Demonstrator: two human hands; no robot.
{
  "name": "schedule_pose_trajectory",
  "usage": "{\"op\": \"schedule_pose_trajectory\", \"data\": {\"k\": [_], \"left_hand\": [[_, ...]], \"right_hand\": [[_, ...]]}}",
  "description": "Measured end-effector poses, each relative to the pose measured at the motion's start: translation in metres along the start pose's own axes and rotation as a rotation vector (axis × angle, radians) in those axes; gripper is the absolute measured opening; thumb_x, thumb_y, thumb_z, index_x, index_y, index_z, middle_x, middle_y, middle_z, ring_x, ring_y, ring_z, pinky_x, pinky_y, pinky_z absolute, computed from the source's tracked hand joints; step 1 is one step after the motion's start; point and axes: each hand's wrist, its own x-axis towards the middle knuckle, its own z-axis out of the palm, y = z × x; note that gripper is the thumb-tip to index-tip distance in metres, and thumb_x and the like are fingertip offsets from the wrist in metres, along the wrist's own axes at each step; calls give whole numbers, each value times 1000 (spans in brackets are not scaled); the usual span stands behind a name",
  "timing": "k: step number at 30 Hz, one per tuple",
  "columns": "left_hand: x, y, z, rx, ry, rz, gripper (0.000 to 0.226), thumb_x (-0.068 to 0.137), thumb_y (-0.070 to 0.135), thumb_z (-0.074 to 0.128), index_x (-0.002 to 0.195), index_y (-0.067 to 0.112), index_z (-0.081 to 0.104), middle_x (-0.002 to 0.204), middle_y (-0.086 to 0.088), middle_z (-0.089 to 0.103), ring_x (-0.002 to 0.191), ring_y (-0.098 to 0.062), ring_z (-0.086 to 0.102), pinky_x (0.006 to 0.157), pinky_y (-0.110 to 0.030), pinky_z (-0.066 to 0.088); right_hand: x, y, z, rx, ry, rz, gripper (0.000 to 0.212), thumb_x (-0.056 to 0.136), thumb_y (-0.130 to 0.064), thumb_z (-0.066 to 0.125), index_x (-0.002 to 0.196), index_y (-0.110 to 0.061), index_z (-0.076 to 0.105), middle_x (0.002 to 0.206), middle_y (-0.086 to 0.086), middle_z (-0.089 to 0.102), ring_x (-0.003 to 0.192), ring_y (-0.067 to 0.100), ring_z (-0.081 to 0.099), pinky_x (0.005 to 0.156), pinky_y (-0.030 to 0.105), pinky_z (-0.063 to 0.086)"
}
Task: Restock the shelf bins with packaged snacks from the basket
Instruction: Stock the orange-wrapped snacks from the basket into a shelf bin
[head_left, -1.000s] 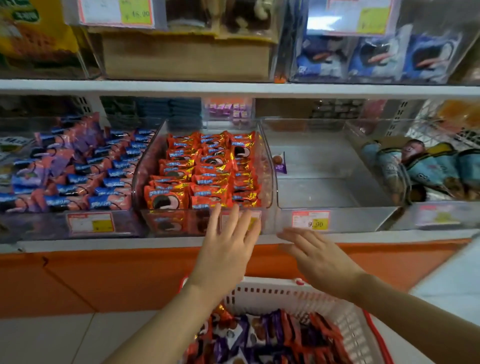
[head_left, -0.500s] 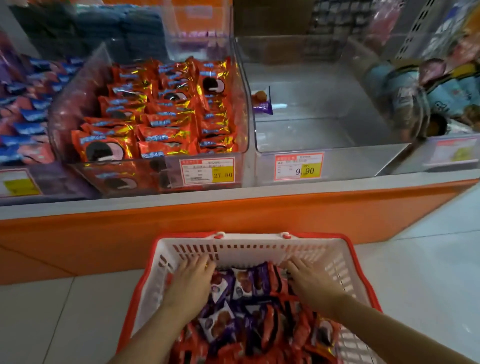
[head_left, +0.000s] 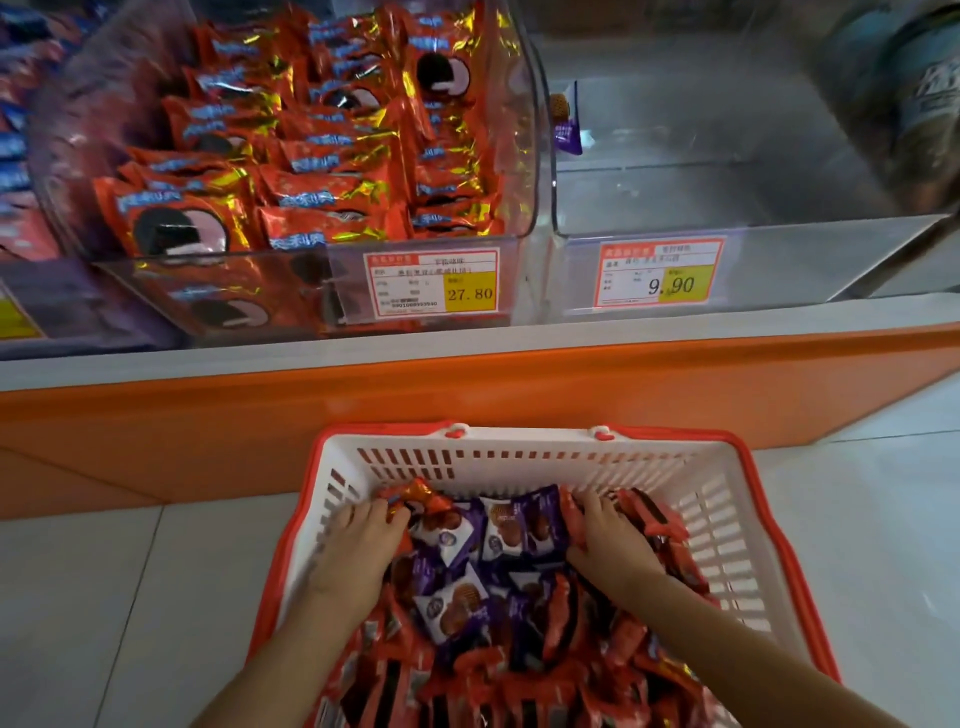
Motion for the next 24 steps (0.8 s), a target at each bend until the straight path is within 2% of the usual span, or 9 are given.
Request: {"op": "schedule_pose_trajectory", "data": {"k": [2, 9, 11, 13, 14, 17, 19, 22, 24], "left_hand": [[-3, 3, -2, -77, 112, -11, 67, 83, -5, 51, 144, 20, 36, 141, -5, 42, 132, -27, 38, 112, -41, 24], [-9, 27, -37, -385, 288, -19, 53, 70, 21, 78, 120, 24, 58, 114, 5, 63, 109, -26, 58, 90, -42, 43], [-14, 39, -55, -479, 325, -23, 49, 82, 29, 69, 128, 27, 51, 125, 9, 57, 120, -21, 49, 100, -40, 34], [-19, 48, -70, -645, 347, -18, 49, 88, 34, 63, 133, 29, 44, 130, 12, 53, 124, -14, 46, 107, -38, 32], [-23, 53, -78, -755, 356, -6, 49, 89, 35, 63, 134, 29, 43, 131, 12, 52, 125, -12, 46, 106, -36, 34], [-35, 65, -106, -1027, 279, 17, 49, 92, 36, 60, 135, 28, 39, 134, 15, 47, 125, -7, 45, 101, -23, 36], [-41, 71, -122, -1130, 223, 11, 51, 92, 37, 60, 136, 29, 38, 133, 15, 48, 111, -5, 52, 96, -25, 41], [-49, 73, -144, -1264, 193, -18, 54, 88, 39, 64, 133, 32, 36, 121, 18, 51, 94, 5, 51, 85, -17, 42], [-54, 72, -155, -1299, 209, -42, 54, 83, 38, 70, 126, 35, 36, 108, 22, 51, 93, 8, 50, 74, -7, 39]], "right_hand": [[-4, -1, -6, 87, 2, 6, 63, 91, -20, 54, 144, -13, 20, 141, 6, 38, 112, 24, 53, 75, 29, 48], [-31, -16, -42, 264, 41, -33, 34, 93, -20, 47, 125, -22, 35, 118, 3, 58, 96, 21, 61, 82, 40, 52], [-42, -26, -55, 337, 59, -99, 30, 94, -20, 46, 121, -25, 36, 110, -2, 60, 89, 15, 62, 76, 33, 54], [-55, -38, -70, 443, 59, -167, 31, 94, -16, 46, 122, -25, 36, 110, -7, 57, 94, 9, 59, 74, 14, 49], [-62, -43, -77, 506, 58, -193, 31, 94, -15, 48, 122, -24, 37, 112, -8, 56, 99, 8, 57, 77, 11, 47], [-79, -56, -96, 738, 27, -211, 36, 90, -15, 59, 122, -22, 43, 118, -8, 55, 109, 7, 54, 90, 22, 48], [-87, -62, -108, 826, 18, -200, 42, 87, -11, 63, 121, -23, 43, 118, -6, 56, 112, 10, 54, 90, 23, 48], [-100, -71, -124, 907, 18, -197, 44, 85, -6, 64, 122, -20, 44, 118, -3, 56, 109, 8, 54, 85, 20, 48], [-108, -77, -133, 962, 19, -204, 45, 83, -4, 65, 121, -18, 46, 119, 2, 58, 108, 14, 57, 91, 32, 51]]}}
